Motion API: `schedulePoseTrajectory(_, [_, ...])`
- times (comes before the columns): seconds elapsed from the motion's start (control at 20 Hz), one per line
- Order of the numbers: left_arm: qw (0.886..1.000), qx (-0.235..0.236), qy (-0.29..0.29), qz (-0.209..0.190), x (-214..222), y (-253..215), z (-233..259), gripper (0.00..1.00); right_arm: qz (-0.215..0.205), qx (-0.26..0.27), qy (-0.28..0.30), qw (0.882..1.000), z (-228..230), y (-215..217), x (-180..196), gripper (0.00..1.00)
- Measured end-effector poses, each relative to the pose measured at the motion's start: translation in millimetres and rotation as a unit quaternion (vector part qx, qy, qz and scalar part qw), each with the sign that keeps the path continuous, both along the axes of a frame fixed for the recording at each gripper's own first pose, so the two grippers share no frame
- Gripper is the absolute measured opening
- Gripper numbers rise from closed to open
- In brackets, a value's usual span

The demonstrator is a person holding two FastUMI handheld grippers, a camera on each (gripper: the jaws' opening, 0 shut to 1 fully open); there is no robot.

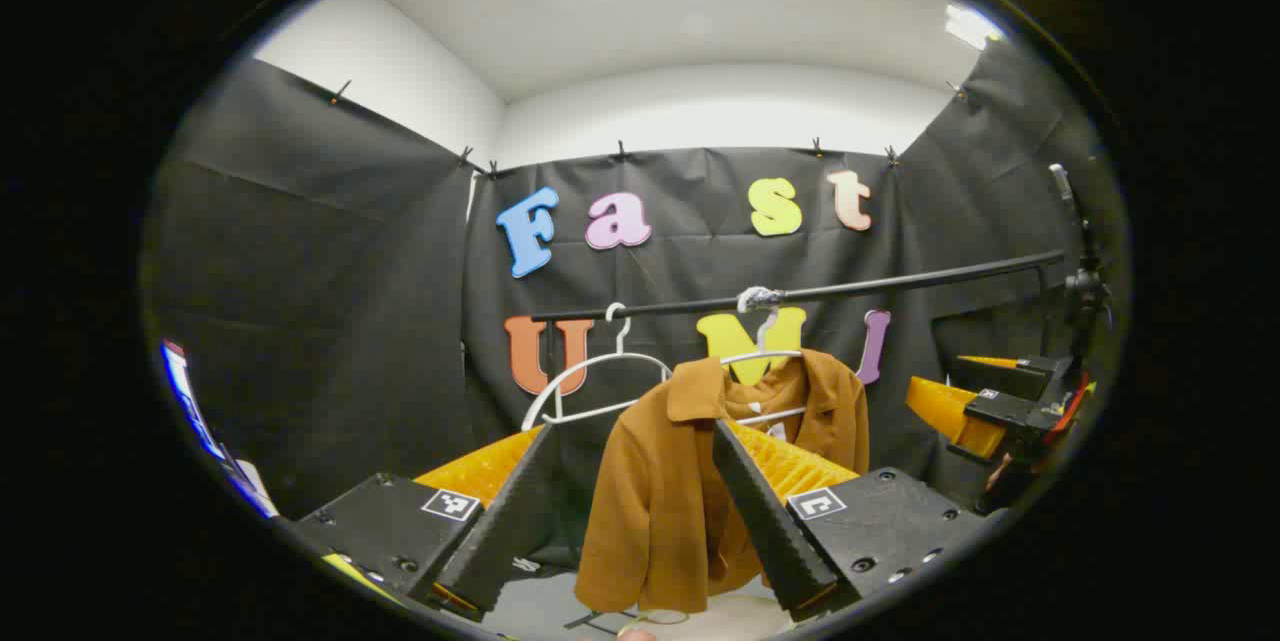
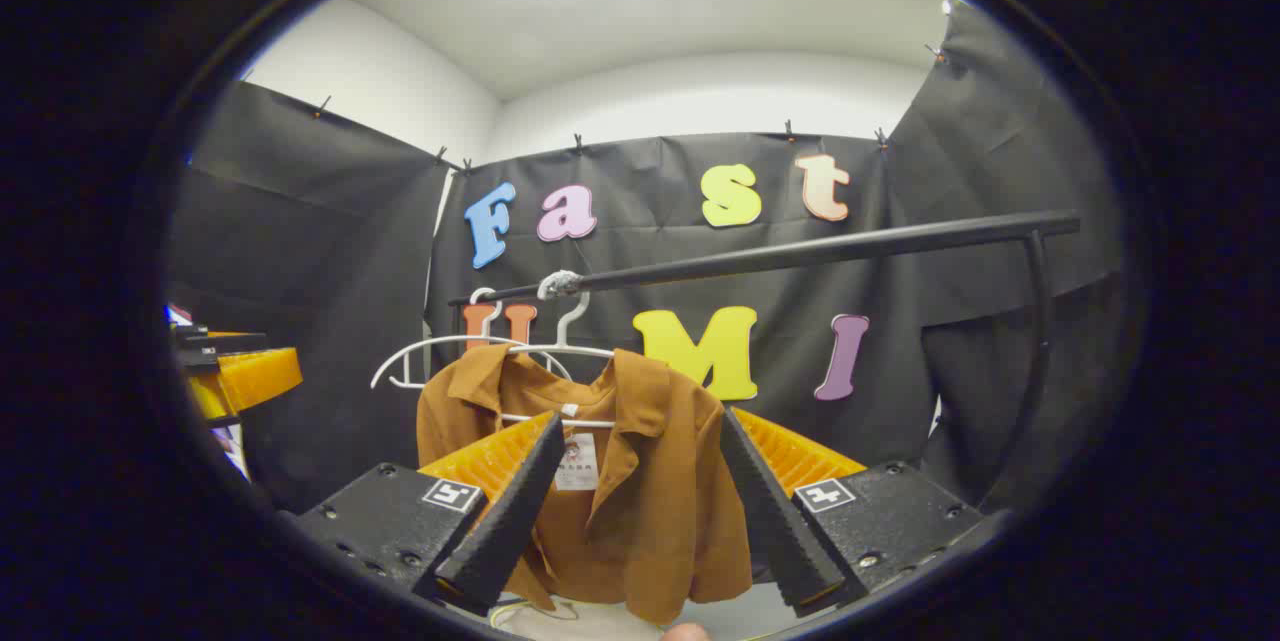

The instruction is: Grasp the clothes on the hanger with both hands and then place them into the laundry hamper below.

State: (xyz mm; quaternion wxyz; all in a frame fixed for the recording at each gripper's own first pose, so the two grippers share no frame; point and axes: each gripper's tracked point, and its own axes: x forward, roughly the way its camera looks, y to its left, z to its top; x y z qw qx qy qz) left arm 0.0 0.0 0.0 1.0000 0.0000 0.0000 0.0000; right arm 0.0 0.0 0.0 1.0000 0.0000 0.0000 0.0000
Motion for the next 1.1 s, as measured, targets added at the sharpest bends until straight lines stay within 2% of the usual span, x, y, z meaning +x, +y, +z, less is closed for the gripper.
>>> schedulePoseTrajectory(0.6, [1.000, -0.005, -0.011, 0.024, 5.8, -2.1, -0.3, 1.00, -0.006, -0.014, 0.010, 1.000, -10.9, -19.8, 7.6, 0.99])
schedulePoseTrajectory(1.1, [0.999, -0.017, -0.006, 0.028, 20.9, -16.2, -12.2, 1.00, -0.015, -0.008, 0.014, 1.000, -21.7, -36.3, 15.1, 1.00])
